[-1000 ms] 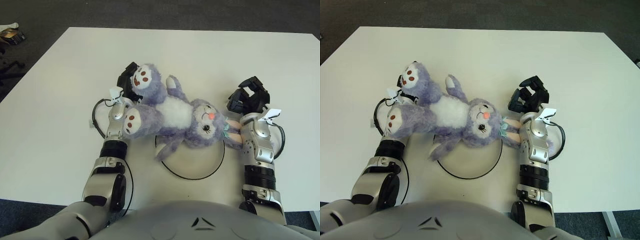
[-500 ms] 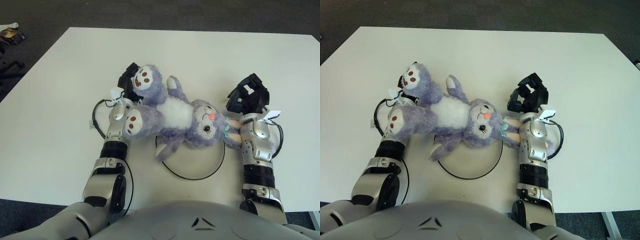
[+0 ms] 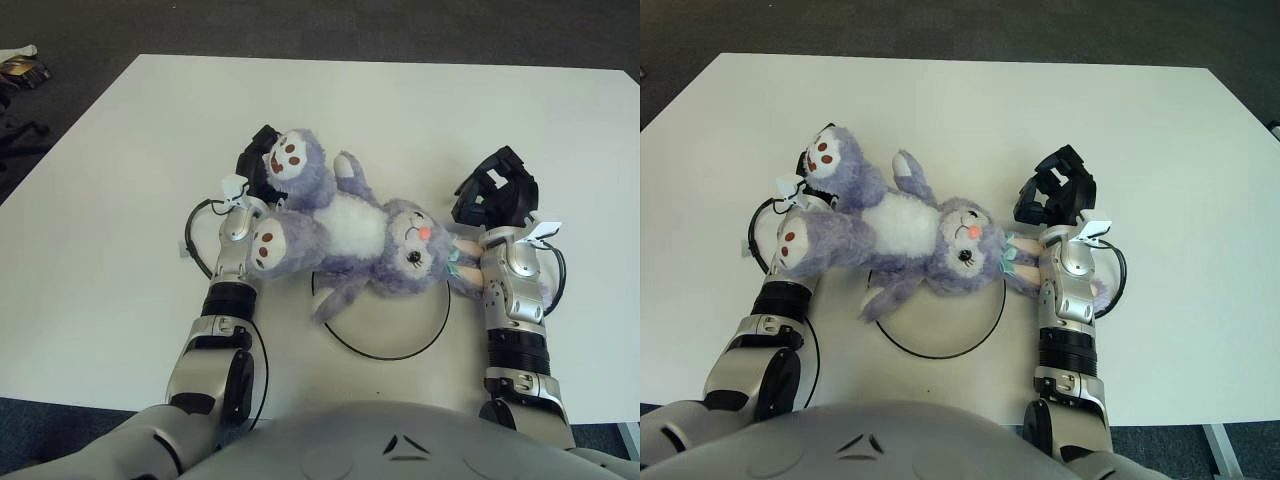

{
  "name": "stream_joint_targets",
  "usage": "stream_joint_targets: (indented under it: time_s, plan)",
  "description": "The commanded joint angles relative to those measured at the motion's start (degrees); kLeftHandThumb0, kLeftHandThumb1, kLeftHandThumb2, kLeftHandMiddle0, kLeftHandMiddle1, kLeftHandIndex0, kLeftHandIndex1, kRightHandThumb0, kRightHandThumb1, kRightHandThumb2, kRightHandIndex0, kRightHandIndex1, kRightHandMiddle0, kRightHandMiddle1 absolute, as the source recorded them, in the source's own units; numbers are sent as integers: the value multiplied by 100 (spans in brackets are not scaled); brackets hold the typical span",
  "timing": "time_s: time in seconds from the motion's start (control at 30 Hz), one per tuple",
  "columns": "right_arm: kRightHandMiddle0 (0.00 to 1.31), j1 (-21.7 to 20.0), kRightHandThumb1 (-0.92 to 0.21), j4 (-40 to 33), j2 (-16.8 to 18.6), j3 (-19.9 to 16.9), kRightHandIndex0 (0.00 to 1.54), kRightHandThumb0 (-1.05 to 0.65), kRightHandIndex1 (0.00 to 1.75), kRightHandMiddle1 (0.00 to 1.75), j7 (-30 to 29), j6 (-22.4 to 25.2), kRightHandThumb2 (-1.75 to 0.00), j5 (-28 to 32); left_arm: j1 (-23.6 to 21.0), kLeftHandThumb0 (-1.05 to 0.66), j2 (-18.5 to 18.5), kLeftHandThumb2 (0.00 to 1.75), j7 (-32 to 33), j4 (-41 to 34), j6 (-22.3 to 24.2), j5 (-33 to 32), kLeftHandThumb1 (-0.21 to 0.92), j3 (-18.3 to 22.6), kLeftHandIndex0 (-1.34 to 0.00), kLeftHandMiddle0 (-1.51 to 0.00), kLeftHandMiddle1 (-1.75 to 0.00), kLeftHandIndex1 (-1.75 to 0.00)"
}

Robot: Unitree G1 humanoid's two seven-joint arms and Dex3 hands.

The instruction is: Put the doll into the plate.

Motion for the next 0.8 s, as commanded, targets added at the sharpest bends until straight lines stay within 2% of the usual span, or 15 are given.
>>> stream_joint_targets:
  time_s: [0.0,0.77]
  plan:
    - [76,236,8,104,51,-6,87,-1,175,167,38,-61,-175,69,122,0,-21,157,10,-71,-36,-10,9,-3,-58,-77,-170,-175]
    - [76,347,9,-119,78,12,87,-1,175,166,40,259,-174,127,246,0,-62,157,80,-272,50,67,9,-24,-58,-77,-171,-175]
